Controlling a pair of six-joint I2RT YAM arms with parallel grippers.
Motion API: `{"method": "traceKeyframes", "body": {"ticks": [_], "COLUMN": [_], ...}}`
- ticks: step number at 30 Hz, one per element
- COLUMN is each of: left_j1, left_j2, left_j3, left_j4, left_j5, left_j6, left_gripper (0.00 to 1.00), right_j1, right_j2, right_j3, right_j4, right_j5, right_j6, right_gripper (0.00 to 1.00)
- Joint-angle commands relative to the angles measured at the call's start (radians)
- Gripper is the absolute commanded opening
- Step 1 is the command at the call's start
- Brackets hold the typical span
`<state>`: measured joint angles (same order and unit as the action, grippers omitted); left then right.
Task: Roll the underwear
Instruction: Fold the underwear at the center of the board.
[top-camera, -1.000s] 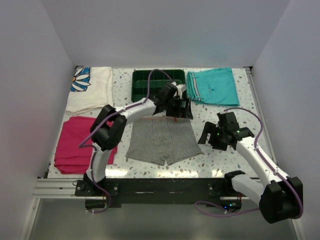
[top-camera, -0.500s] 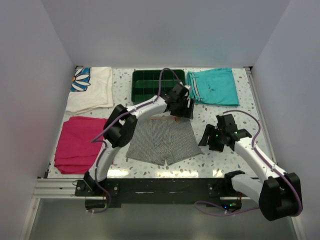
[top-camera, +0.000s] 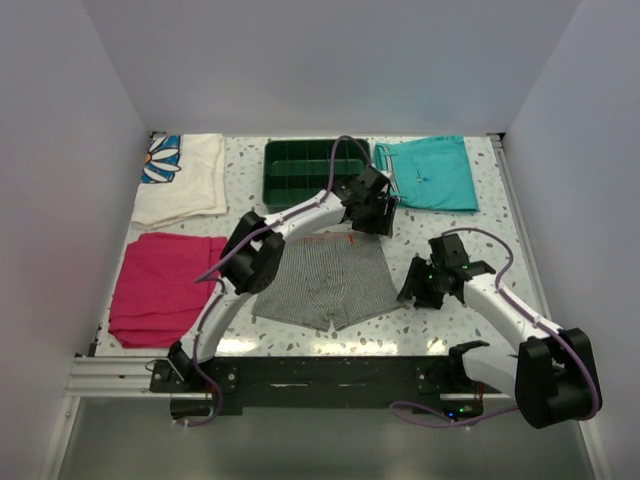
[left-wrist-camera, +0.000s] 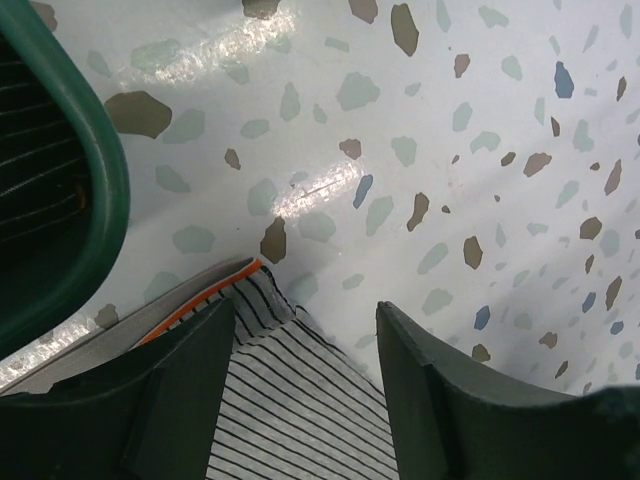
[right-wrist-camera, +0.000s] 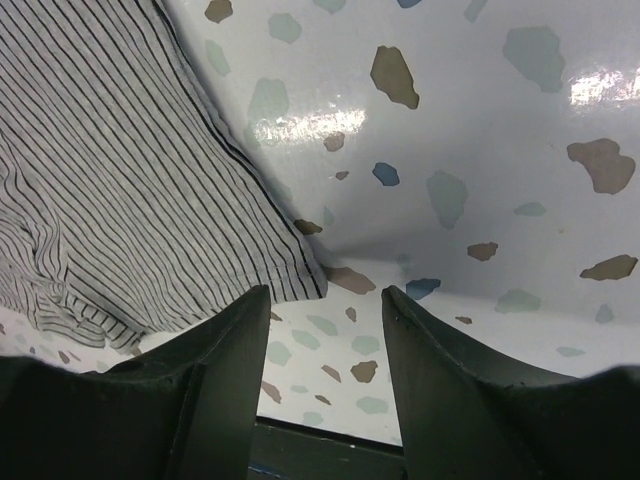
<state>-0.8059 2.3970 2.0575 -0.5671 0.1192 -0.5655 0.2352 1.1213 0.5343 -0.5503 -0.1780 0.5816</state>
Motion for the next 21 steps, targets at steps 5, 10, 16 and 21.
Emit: {"method": "traceKeyframes", "body": {"ticks": [5, 10, 16, 21], "left_j1": [-0.006, -0.006, -0.01, -0.012], "left_j2": [0.027, 0.042, 0.022, 0.002], "left_j3": [0.033, 0.053, 0.044, 0.038], "left_j4": [-0.019, -0.016, -0.01, -0.022], "left_j5": [-0.043, -0.042, -0.038, -0.027], "left_j6": [-0.036, -0.048, -0.059, -0.06], "left_gripper": [0.58, 0.56, 0.52, 0.54], "right_j1": [-0.002, -0.004, -0.002, -0.002], "right_j2": [0.011, 0.018, 0.047, 0.071], "right_j3": [-0.005, -0.013, -0.046, -0.05], "right_j4": [0.059, 0.07, 0.118, 0.141], "right_j5": [-0.025, -0.035, -0.074, -0.089], "right_j6": [0.006, 0.0, 0.007, 0.009], "right_gripper": [0.52, 0.52, 0.49, 0.48]}}
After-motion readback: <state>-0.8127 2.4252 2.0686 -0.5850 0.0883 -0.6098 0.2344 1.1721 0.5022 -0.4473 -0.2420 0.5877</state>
